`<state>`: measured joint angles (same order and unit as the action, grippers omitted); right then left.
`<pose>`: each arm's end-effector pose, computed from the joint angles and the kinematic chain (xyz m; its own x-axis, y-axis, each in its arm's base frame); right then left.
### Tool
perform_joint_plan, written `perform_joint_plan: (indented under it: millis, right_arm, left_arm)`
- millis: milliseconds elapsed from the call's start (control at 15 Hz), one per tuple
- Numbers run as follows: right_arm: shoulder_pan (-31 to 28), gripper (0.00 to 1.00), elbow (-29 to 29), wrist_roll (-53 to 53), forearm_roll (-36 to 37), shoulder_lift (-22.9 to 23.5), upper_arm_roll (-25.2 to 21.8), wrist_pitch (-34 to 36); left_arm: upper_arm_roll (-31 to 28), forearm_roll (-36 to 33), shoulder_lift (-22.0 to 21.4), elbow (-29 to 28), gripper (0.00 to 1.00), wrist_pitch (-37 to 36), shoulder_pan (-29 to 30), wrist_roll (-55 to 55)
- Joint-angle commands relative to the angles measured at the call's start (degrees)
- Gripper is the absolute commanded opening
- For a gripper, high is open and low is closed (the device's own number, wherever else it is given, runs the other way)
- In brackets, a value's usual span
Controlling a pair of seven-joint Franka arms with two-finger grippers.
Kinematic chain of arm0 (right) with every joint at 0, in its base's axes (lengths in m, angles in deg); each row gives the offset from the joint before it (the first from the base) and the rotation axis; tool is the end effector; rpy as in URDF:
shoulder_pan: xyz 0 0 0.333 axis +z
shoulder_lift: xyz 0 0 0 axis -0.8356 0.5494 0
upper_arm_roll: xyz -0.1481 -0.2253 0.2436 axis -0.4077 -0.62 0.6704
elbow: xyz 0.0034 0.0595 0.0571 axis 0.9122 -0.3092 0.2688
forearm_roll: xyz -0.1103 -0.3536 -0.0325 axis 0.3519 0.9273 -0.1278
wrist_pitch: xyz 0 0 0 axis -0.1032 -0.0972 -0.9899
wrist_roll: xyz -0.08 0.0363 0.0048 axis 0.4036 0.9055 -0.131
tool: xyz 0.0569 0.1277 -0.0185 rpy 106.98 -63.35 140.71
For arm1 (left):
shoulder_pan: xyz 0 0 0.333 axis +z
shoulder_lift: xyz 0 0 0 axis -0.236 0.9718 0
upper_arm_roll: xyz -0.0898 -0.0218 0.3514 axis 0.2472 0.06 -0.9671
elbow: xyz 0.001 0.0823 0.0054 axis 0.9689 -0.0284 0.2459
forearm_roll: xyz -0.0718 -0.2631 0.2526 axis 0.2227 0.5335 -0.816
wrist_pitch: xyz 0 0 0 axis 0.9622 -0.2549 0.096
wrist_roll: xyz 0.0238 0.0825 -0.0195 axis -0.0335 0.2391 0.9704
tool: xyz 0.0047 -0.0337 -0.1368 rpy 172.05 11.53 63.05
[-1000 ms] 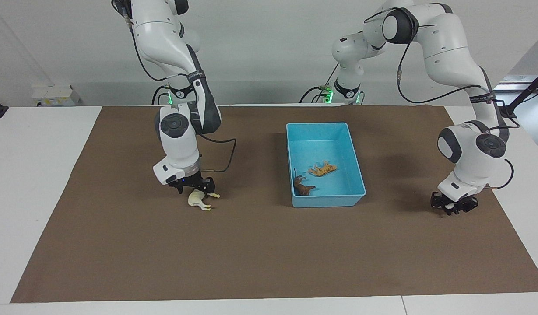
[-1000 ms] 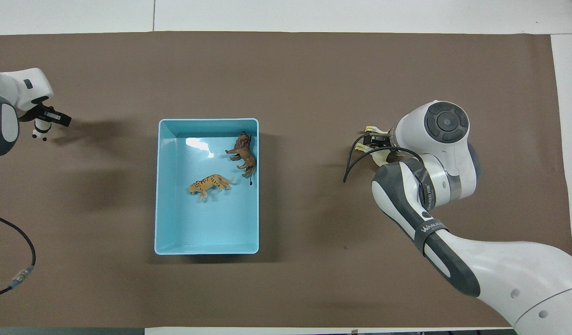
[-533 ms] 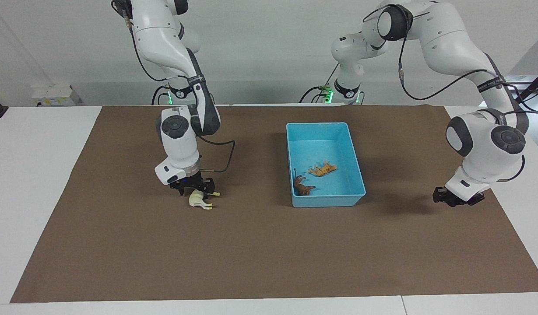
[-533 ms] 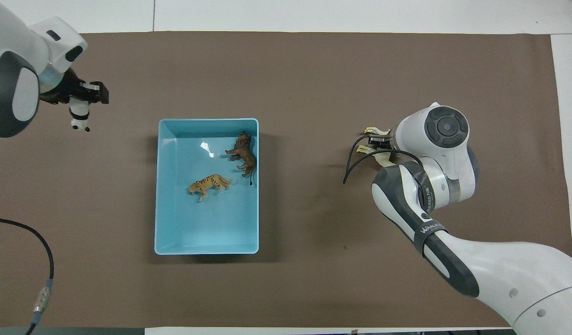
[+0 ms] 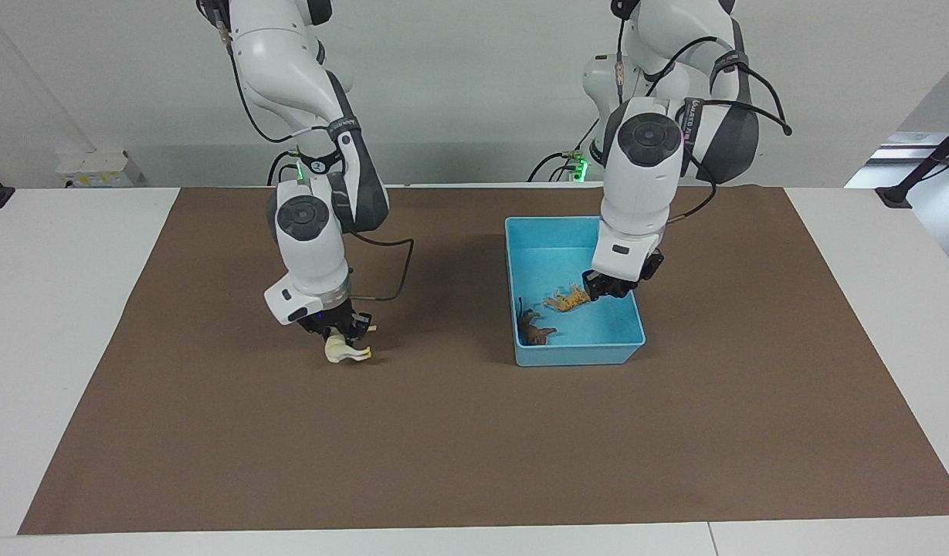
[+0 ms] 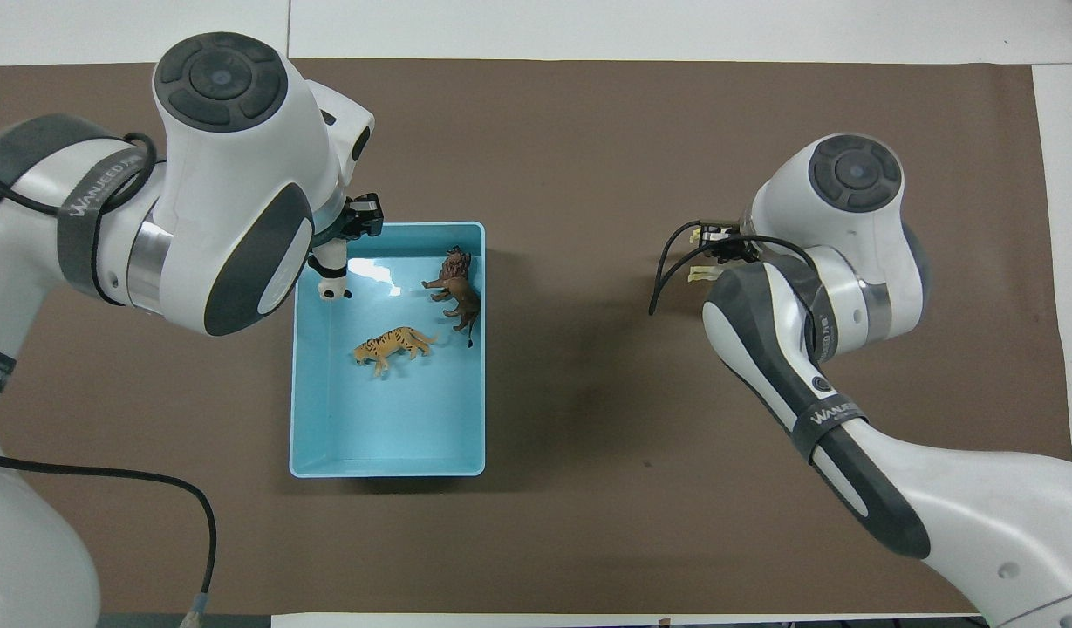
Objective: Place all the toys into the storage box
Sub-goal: 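Place the black-and-white panda into the box with the left gripper and release, then carry the cream horse over the box with the right gripper and release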
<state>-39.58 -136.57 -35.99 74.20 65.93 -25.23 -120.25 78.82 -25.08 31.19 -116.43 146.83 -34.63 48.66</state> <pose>0.6187 0.1426 0.4130 0.9838 -0.1789 0.0143 -0.1795 -0.9808 0.0763 0.5825 -0.2393 0.5035 0.9800 0.1985 0.0171 0.1986 -0.9659 -0.1662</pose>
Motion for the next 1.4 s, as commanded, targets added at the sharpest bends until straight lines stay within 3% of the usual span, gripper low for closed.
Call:
perform_joint_plan:
  millis: [0, 200, 467, 800, 1000, 1133, 1267, 1333]
  right_arm:
    - [0.1, 0.00, 10.3, -0.8, -0.1, -0.4, 0.9, 12.1]
    - [0.9, 0.00, 16.7, -0.7, -0.1, -0.5, 2.0, 19.8]
    - [3.3, 0.00, 17.1, 3.0, -0.6, -0.7, 2.1, 20.0]
    - [15.6, 0.00, 30.5, 22.4, -4.9, 4.3, 2.3, 20.0]
    - [22.7, 0.00, 32.4, 24.1, -8.3, 7.8, 2.2, 10.3]
    - [25.2, 0.00, 32.8, 25.7, -7.8, 12.7, 2.0, 4.7]
    - [28.2, 0.00, 32.6, 25.7, -7.4, 17.5, 2.0, -2.7]
    - [28.3, 0.00, 32.4, 25.7, -6.7, 18.4, 2.1, -3.8]
  left_arm:
    - [-0.9, 0.5, -3.4, -2.7, 1.00, -2.3, 0.9, -5.7]
    - [-1.1, 0.6, -4.6, -2.2, 1.00, -2.4, 3.3, -6.5]
    - [-1.4, 1.6, -6.3, -2.1, 1.00, -2.5, 5.5, -7.7]
    - [-1.2, 2.6, -10.0, -1.8, 1.00, -2.6, 18.1, -29.3]
    - [-1.7, 4.3, -14.2, -2.6, 1.00, -4.1, 21.4, -33.7]
    - [-1.7, 4.3, -17.1, -6.0, 1.00, -6.0, 22.2, -33.8]
    - [-1.7, 4.6, -18.1, -8.5, 1.00, -1.4, 22.2, -34.0]
    - [-1.8, 8.8, -18.0, -8.1, 1.00, -0.5, 22.4, -33.9]
